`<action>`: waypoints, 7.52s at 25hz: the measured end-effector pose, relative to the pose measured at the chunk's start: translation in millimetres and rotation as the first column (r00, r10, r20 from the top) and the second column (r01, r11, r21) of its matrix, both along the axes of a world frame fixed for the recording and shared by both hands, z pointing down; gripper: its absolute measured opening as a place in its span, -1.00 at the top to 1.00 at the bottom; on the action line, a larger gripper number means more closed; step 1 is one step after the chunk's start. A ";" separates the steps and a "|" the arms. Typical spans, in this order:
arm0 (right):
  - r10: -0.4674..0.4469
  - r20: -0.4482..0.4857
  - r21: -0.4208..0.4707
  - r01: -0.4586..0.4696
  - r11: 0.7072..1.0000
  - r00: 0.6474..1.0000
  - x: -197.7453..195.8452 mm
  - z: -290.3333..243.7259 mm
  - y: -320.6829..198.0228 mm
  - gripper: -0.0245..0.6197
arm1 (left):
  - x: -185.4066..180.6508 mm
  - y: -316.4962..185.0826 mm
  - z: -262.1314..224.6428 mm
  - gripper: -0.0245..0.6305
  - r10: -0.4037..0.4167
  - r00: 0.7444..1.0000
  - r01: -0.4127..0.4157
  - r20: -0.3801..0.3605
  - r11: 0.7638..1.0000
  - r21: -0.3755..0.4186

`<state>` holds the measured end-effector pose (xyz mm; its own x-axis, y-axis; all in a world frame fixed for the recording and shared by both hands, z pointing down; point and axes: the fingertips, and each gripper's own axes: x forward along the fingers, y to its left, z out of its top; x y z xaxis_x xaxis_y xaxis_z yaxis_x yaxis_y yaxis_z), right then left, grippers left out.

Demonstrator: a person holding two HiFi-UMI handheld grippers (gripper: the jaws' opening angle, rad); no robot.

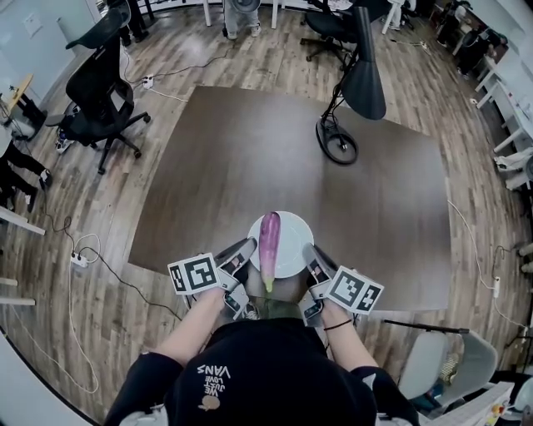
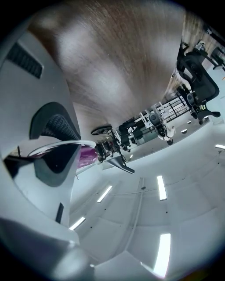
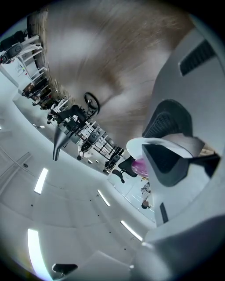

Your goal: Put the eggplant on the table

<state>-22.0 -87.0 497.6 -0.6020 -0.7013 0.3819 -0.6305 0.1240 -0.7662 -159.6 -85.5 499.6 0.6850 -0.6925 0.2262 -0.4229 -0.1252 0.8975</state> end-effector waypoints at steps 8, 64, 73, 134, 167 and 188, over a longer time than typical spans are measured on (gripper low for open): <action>-0.050 -0.009 -0.006 0.050 0.999 0.999 15.1 4.4 -54.0 0.81 | 15.4 -48.6 6.9 0.85 -0.042 0.999 0.042 0.010 0.999 -0.007; -0.031 -0.194 -0.119 0.008 0.993 0.980 126.9 146.1 -251.0 0.76 | 133.8 -256.6 147.3 0.81 0.203 0.937 -0.159 0.284 0.973 -0.169; -0.042 -0.219 -0.168 0.004 0.986 0.975 130.0 154.2 -253.3 0.76 | 135.0 -260.0 156.7 0.79 0.256 0.917 -0.177 0.306 0.948 -0.263; 0.006 -0.392 -0.014 -0.013 1.000 0.920 128.6 83.5 -226.4 0.74 | 115.2 -244.6 69.9 0.71 0.201 0.858 -0.223 0.474 0.975 -0.010; 0.207 -0.434 0.330 -0.059 0.942 0.877 98.7 -20.5 -75.6 0.87 | 82.0 -89.9 -23.2 0.89 0.059 0.776 -0.349 0.628 0.869 0.350; 0.234 -0.453 0.371 -0.056 0.927 0.860 85.0 -32.0 -21.9 0.87 | 74.9 -36.5 -44.3 0.89 0.004 0.777 -0.359 0.630 0.825 0.437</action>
<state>63.0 -108.9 465.6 -0.2850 -0.9028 0.3221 -0.9376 0.1926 -0.2896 -84.7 -122.0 455.3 0.6634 -0.6963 0.2741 -0.7482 -0.6123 0.2554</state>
